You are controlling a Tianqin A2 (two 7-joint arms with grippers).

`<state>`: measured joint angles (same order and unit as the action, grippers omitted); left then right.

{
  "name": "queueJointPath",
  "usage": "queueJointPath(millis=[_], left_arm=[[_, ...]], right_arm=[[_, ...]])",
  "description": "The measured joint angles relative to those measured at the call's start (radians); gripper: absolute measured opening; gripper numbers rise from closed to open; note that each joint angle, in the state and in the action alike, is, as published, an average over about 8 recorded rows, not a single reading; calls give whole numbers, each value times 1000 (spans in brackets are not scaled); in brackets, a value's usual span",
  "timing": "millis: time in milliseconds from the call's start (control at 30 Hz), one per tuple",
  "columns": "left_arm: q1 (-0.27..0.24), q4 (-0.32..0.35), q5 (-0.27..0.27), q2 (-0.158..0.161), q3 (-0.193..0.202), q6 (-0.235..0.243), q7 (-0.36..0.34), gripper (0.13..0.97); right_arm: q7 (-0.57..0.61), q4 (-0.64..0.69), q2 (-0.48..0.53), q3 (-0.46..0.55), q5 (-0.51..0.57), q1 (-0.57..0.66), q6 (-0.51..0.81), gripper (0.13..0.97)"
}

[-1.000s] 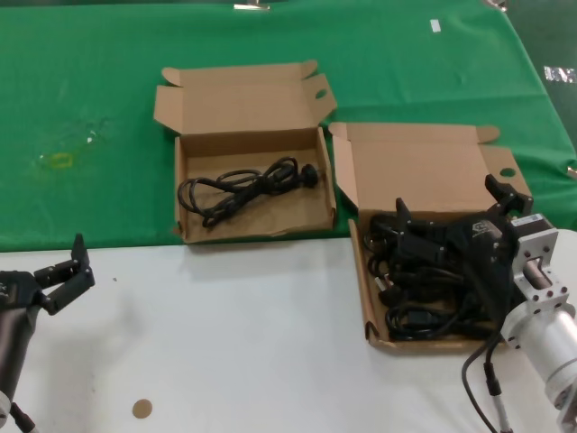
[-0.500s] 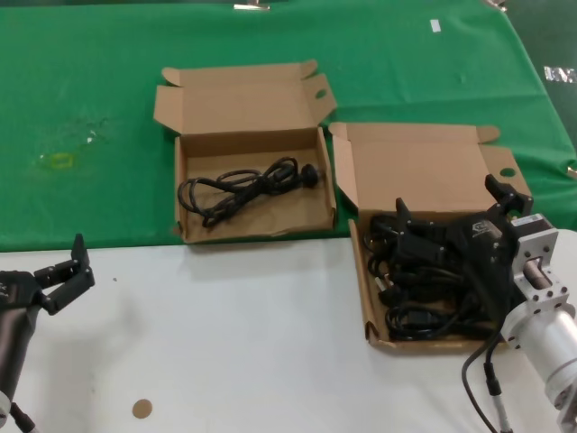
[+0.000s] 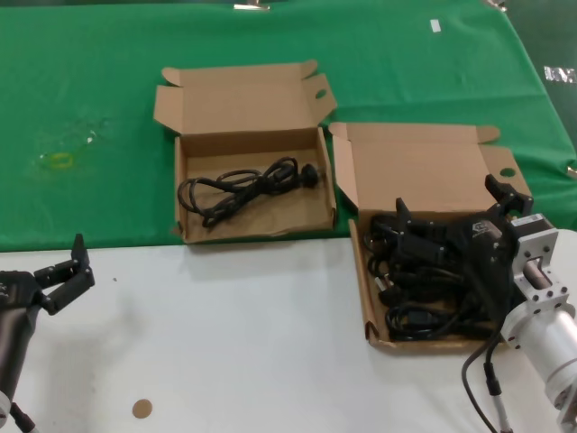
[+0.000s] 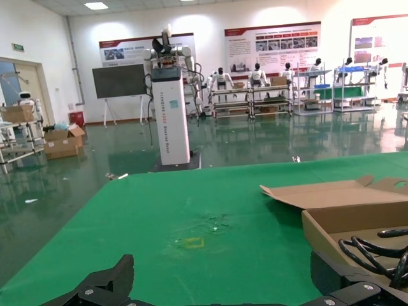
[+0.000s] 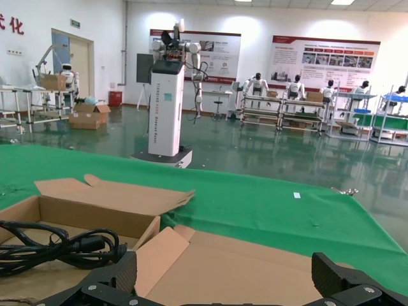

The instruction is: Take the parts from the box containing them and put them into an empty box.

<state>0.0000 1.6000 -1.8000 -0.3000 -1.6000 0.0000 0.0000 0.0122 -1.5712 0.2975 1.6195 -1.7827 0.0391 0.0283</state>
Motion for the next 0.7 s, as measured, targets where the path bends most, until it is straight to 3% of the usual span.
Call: queueJointPath(millis=[700], left_arm=[[0, 0, 0, 0, 0, 0, 0, 966]], right_arm=[[0, 0, 0, 0, 0, 0, 0, 966]])
